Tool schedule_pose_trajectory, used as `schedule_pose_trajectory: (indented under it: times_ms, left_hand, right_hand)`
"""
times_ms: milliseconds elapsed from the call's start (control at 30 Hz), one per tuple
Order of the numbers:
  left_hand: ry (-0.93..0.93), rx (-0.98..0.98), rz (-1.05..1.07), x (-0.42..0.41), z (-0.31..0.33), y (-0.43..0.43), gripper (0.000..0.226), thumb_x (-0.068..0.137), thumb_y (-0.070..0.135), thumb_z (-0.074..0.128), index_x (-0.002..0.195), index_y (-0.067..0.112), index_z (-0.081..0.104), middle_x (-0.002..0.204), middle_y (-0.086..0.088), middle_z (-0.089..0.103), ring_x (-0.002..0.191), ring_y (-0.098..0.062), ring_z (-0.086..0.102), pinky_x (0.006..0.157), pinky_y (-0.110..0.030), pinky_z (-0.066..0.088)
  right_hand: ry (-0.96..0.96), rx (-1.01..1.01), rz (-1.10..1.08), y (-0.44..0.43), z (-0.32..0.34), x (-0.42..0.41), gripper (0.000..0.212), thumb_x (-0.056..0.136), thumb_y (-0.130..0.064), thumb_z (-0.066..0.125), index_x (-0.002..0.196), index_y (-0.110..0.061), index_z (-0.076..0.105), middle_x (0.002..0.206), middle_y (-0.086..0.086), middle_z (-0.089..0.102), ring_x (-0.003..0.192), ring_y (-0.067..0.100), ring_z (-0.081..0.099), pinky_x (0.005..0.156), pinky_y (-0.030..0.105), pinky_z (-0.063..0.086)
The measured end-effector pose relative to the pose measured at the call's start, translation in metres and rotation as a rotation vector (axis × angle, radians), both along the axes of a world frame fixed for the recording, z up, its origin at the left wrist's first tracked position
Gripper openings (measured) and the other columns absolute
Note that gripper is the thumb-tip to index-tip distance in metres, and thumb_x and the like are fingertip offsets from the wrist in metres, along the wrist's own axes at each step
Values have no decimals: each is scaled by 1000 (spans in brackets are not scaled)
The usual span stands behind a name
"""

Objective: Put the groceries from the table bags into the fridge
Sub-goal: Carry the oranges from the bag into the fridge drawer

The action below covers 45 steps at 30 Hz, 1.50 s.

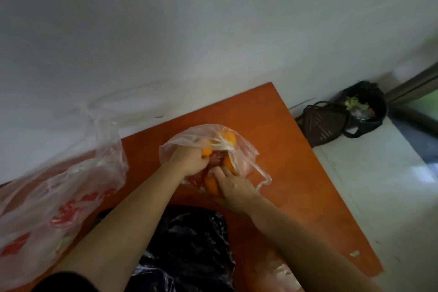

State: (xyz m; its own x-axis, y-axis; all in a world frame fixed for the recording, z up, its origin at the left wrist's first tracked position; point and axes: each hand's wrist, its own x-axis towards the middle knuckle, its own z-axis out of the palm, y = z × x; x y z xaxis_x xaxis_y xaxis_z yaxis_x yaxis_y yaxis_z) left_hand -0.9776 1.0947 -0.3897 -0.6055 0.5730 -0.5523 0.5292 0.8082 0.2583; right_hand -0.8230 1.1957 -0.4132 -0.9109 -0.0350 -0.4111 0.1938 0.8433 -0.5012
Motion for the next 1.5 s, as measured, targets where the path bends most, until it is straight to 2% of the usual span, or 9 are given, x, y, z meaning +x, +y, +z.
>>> schedule_pose_trajectory:
  times_ms: [100,233,367,433,600,833,1100,1200,1500]
  left_hand:
    - [1,5,52,0,-6,3,55,99,36,52,150,27,37,128,-10,62,104,-26,62,87,-35,51]
    - [23,91,79,4,1,-8,30,93,39,59,118,24,68,98,-3,71,88,-23,67,75,-33,53]
    - [19,227,77,5,22,-37,59,83,31,72,138,24,52,141,-6,52,134,-30,45,107,-42,41]
    - [-2,304,117,12,34,-57,66,84,30,71,144,29,45,151,-6,40,141,-31,36,108,-43,40]
    - [120,433,216,50,60,-96,73,80,48,74,146,43,41,136,1,41,125,-26,52,94,-35,47]
    - [233,736,184,113,115,-44,61,79,39,77,134,31,52,132,0,42,117,-22,48,88,-29,40]
    - [108,1069,-174,256,223,80,56,86,41,74,137,31,52,120,7,26,105,-22,53,88,-34,51]
    - [-1,1152,-346,351,257,118,61,86,47,68,141,29,48,129,0,31,106,-19,50,90,-30,51]
    - [-262,1390,-711,710,298,139,67,90,55,60,147,24,43,134,-3,47,112,-17,51,95,-45,51]
  right_hand:
    - [7,-55,-24,3,-1,0,55,94,-40,61,138,-19,37,139,8,47,111,39,58,73,40,45]
    - [-39,-81,-26,6,12,-3,59,91,-44,64,136,-21,35,132,13,54,110,40,59,84,43,47]
    - [-15,-30,-84,3,42,-4,61,85,-51,63,134,-28,35,124,13,57,106,39,60,82,41,47]
    - [29,18,-102,1,58,3,66,82,-51,64,138,-34,34,129,12,51,100,42,62,79,42,49]
    - [197,122,-250,2,91,34,66,81,-58,59,140,-40,34,129,7,47,98,36,63,75,38,51]
    - [332,239,-592,28,139,126,70,83,-70,50,143,-42,28,131,3,40,91,30,64,76,44,57]
    - [549,434,-1103,86,238,326,79,84,-61,64,147,-35,23,137,1,35,106,28,58,84,44,53]
    - [615,502,-1279,87,267,438,81,85,-57,67,150,-31,26,141,0,36,110,27,58,85,39,52]
    - [762,770,-1670,-7,313,806,82,81,-49,77,147,-24,35,137,1,43,108,23,58,79,33,46]
